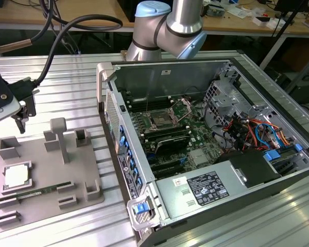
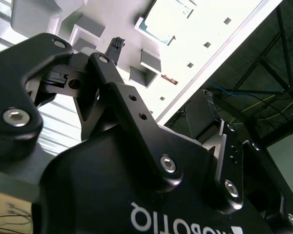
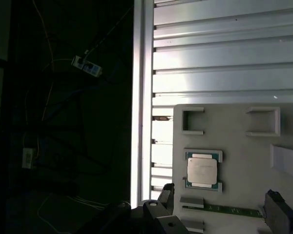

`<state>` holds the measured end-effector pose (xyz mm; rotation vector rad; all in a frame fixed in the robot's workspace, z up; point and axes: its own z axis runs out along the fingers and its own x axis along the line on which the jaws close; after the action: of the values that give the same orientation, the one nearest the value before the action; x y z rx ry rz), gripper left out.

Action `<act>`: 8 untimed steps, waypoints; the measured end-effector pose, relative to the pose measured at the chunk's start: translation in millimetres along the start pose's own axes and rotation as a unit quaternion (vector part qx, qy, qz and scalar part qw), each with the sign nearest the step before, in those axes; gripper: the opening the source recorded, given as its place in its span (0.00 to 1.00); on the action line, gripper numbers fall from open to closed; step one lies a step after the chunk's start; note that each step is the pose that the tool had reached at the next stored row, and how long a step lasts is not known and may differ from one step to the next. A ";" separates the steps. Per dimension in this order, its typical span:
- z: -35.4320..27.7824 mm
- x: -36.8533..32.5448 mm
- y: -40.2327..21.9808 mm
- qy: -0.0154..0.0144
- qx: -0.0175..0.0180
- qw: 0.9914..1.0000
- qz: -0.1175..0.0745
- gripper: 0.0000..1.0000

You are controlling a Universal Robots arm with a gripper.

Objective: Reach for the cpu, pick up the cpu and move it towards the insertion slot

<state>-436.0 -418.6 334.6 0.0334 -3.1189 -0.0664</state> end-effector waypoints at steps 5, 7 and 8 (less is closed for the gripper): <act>0.2 0.0 -0.3 0.000 0.000 1.000 0.000 0.78; 0.3 0.0 -0.5 0.000 0.000 1.000 0.000 0.78; 0.4 0.0 -0.5 0.000 0.000 1.000 0.000 0.78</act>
<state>-436.1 -419.1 334.2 0.0334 -3.1187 -0.0662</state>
